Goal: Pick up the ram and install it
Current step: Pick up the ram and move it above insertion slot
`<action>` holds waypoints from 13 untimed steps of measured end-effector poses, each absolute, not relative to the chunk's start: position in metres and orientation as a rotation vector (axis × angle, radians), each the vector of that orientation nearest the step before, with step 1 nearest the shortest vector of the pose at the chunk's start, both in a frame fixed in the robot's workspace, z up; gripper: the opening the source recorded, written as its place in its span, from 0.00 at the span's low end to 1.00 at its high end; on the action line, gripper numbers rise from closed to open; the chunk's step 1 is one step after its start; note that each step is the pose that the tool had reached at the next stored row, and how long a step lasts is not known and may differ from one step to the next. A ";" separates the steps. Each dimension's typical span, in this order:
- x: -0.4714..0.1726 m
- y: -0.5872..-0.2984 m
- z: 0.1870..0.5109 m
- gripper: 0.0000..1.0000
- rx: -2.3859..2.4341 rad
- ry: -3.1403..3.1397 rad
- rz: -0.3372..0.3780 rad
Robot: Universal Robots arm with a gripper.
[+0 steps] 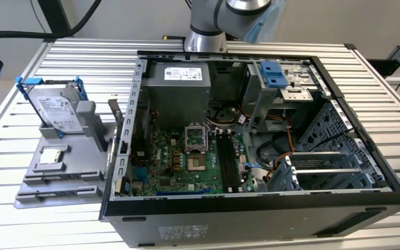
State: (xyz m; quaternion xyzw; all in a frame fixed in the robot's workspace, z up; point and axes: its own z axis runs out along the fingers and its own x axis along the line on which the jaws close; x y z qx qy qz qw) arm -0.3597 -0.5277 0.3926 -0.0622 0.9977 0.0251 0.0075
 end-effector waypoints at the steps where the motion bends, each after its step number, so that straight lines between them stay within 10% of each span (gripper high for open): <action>1: -0.360 -0.528 0.393 0.00 -0.223 3.118 0.079; 13: -0.360 -0.528 0.394 0.00 -0.560 3.081 0.076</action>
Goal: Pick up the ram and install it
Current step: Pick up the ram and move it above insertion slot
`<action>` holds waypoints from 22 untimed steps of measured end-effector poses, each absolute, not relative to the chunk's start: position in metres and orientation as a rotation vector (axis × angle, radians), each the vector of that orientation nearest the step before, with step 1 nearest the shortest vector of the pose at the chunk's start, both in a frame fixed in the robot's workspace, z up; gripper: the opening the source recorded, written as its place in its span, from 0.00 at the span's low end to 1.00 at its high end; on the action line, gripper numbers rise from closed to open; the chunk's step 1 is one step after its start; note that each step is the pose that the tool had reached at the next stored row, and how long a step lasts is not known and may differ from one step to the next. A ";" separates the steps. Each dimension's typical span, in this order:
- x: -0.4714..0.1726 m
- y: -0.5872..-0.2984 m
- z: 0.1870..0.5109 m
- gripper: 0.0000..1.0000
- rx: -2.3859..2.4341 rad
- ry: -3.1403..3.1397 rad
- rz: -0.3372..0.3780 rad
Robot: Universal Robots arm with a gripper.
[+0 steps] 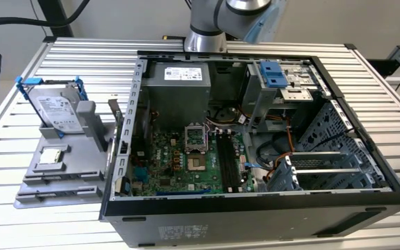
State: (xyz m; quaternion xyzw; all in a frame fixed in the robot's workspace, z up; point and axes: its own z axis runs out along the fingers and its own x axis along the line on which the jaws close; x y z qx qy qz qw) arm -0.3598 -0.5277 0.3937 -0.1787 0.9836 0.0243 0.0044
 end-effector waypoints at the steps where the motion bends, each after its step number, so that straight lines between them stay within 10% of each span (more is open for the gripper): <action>1: -0.360 -0.528 0.394 0.00 -0.581 3.078 0.075; 22: -0.360 -0.528 0.396 0.00 -1.110 2.938 0.072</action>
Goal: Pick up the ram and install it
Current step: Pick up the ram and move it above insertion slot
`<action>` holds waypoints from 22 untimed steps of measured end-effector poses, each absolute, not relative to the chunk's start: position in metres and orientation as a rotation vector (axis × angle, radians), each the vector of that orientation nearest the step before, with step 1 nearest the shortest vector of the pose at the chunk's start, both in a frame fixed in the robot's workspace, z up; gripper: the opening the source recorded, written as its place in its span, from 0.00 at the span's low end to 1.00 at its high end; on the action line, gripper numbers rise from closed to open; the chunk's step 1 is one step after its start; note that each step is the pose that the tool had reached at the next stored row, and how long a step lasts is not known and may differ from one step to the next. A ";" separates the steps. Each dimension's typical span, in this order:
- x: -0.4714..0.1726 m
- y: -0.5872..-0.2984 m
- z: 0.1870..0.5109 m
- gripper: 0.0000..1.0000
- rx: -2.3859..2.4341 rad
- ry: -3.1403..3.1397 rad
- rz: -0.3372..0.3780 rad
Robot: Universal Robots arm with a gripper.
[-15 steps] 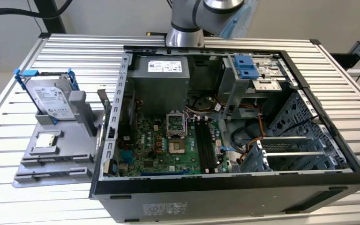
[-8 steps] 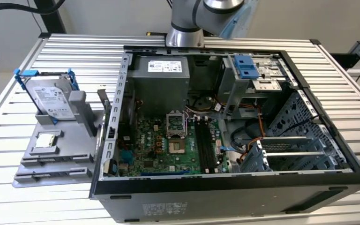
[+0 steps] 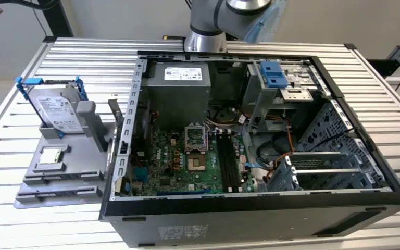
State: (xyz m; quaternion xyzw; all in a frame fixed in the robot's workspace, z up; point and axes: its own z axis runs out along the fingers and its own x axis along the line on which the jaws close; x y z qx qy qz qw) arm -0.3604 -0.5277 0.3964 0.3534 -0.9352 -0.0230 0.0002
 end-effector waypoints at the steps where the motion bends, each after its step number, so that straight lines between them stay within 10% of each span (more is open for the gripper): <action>1: -0.360 -0.528 0.396 0.00 1.136 -2.927 -0.072; 22: -0.360 -0.528 0.397 0.00 1.667 -2.650 -0.070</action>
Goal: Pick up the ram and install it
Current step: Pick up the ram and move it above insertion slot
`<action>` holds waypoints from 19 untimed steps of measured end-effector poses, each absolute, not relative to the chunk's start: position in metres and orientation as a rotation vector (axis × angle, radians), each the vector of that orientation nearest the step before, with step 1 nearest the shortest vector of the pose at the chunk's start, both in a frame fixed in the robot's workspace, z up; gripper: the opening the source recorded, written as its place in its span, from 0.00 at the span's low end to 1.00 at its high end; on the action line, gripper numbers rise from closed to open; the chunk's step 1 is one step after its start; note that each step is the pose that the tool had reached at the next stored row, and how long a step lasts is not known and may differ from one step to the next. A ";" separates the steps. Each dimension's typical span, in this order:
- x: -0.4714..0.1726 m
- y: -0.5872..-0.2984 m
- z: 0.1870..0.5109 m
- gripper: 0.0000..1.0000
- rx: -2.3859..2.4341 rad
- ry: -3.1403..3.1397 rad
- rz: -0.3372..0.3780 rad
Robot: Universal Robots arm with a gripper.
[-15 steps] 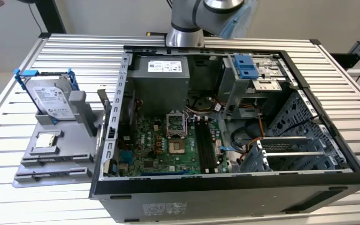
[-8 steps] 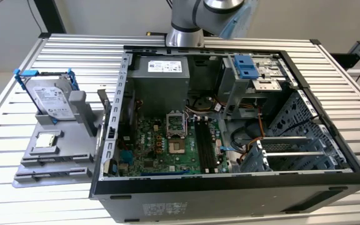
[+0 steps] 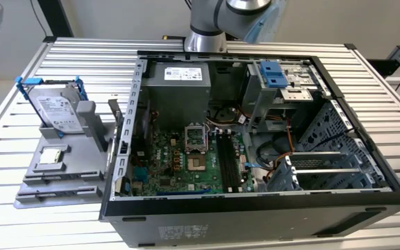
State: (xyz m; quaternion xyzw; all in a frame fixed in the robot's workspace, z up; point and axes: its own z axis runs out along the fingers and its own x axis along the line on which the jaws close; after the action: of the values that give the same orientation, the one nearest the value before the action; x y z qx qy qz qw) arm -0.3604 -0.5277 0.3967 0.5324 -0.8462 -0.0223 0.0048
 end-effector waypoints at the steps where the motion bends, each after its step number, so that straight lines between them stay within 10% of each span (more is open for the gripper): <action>1: -0.360 -0.528 0.397 0.00 1.692 -2.634 -0.070; 19: -0.360 -0.528 0.397 0.00 2.061 -2.350 -0.059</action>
State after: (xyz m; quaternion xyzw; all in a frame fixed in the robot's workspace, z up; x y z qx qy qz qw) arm -0.3604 -0.5277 0.3967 0.6593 -0.7516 -0.0190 0.0075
